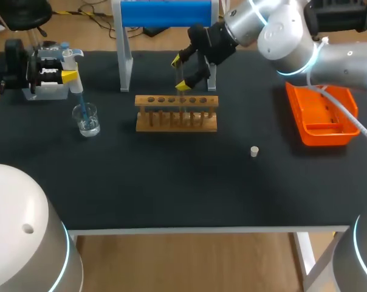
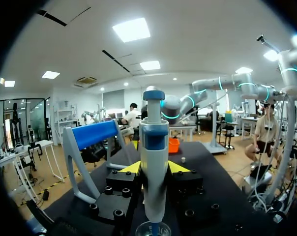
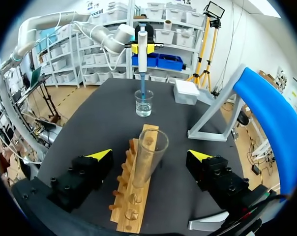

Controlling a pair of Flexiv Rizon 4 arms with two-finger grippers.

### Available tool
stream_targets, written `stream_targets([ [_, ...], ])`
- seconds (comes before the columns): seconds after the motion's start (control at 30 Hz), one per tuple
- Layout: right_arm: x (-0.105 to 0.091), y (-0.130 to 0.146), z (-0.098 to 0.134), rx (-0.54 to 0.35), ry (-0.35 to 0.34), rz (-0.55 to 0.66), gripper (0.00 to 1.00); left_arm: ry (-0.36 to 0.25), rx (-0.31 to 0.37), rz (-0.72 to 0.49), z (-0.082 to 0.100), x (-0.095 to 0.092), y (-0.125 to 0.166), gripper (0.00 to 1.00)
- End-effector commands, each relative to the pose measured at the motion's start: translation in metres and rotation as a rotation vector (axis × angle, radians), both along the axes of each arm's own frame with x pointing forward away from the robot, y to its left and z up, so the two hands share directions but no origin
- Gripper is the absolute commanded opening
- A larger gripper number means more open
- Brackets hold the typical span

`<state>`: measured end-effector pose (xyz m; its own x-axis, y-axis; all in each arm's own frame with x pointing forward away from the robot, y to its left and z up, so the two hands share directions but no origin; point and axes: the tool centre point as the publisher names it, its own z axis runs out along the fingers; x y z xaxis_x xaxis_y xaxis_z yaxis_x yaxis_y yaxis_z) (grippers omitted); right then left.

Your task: Invert the test tube, pick up the pipette, mount the tip to pipette, aspirate from beaker and dispense into the tube, eject the tip, return the pipette, and cap with the stopper.

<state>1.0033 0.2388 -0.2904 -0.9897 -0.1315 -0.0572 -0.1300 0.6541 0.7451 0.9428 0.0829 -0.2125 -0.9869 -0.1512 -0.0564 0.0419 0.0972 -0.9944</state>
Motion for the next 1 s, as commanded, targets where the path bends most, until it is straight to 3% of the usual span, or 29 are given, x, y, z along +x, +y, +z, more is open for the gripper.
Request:
stream_targets([
  [0.03, -0.001, 0.000, 0.001, -0.004, 0.000, -0.001, 1.00, -0.001, 0.001, -0.001, 0.001, 0.000, 0.000, 0.00],
  [0.57, -0.001, 0.000, 0.001, -0.004, 0.000, -0.001, 1.00, -0.001, 0.001, -0.001, 0.001, 0.000, 0.000, 0.00],
  [1.0, -0.001, 0.000, 0.001, -0.004, 0.000, -0.001, 1.00, -0.065, 0.068, 0.021, 0.055, -0.006, -0.012, 0.00],
])
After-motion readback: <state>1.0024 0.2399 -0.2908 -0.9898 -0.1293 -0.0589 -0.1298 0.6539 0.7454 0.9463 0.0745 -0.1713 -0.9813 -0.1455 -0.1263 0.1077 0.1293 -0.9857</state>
